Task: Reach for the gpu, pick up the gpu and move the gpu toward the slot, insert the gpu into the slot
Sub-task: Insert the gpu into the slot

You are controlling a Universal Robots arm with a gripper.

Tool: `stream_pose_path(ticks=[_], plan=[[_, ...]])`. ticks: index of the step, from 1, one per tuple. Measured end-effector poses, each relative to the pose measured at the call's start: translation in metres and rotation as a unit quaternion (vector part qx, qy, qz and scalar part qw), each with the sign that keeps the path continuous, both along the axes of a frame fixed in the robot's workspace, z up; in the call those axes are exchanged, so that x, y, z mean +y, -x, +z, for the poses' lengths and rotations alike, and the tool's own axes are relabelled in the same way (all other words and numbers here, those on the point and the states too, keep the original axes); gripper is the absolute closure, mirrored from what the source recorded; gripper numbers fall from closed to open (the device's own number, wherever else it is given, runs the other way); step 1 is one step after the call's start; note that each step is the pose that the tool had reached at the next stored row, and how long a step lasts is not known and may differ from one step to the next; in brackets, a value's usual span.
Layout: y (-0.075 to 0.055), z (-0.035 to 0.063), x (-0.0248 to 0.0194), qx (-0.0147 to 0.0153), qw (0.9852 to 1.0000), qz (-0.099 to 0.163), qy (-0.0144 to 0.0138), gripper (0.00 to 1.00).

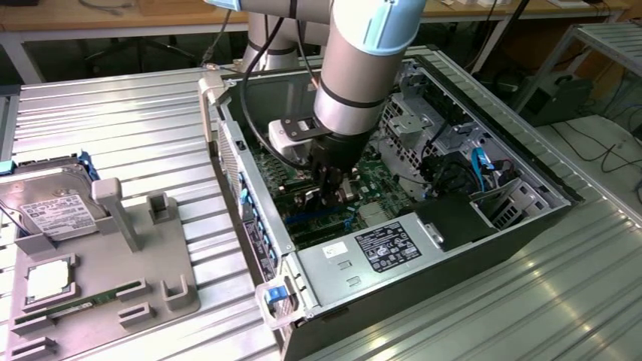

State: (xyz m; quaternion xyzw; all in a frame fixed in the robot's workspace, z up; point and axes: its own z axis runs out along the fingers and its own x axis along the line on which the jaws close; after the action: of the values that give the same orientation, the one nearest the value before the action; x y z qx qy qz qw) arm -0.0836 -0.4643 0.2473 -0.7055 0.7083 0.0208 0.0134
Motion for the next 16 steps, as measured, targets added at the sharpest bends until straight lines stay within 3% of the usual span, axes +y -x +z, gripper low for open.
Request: stream_pose_path(ticks=[16], plan=[[0.0015,-0.0021,0.0,0.0001,1.0,0.0,0.0,0.72]])
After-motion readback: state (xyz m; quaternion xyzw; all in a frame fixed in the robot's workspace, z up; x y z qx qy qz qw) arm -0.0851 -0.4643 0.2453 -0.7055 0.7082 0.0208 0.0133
